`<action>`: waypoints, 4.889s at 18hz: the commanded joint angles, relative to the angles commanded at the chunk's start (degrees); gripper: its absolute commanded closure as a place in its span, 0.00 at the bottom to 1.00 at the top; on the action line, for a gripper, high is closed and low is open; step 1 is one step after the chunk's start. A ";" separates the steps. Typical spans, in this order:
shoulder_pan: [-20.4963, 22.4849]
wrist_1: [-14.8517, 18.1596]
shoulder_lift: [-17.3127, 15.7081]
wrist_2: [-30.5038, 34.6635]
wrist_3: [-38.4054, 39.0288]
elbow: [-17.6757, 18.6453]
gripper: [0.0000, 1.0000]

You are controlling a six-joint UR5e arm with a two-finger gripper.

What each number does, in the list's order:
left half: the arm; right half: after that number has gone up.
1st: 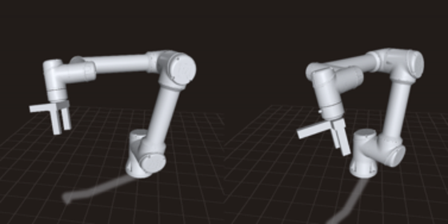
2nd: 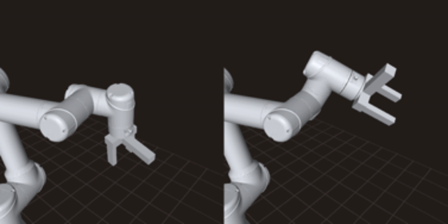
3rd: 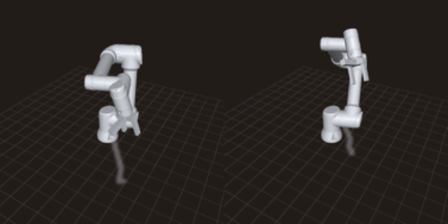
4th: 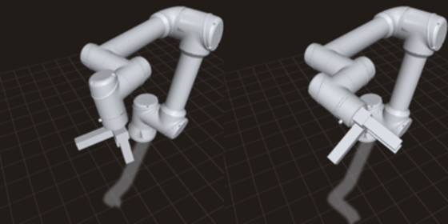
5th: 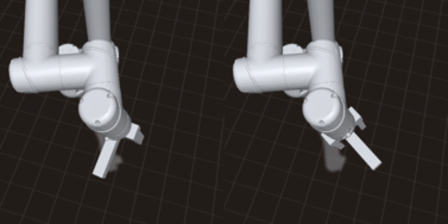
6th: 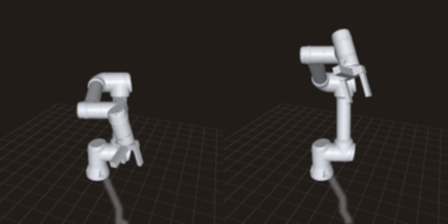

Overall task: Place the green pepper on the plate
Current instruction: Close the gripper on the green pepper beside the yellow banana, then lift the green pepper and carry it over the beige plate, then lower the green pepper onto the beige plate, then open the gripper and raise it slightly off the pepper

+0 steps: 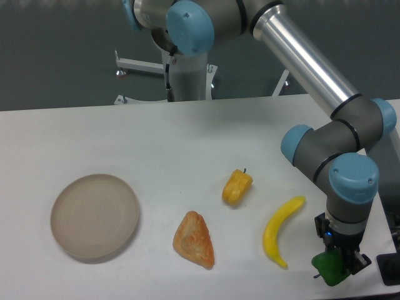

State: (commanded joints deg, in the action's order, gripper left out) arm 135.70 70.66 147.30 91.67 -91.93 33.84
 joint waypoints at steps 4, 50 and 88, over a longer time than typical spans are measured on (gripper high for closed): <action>-0.17 0.09 -0.52 -0.26 0.35 0.26 0.60; -31.73 -15.47 -26.37 -10.72 63.90 49.74 0.60; -28.58 -15.82 -29.44 -11.60 62.23 50.89 0.00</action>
State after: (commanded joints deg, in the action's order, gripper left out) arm 107.13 54.84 117.86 80.07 -29.70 84.73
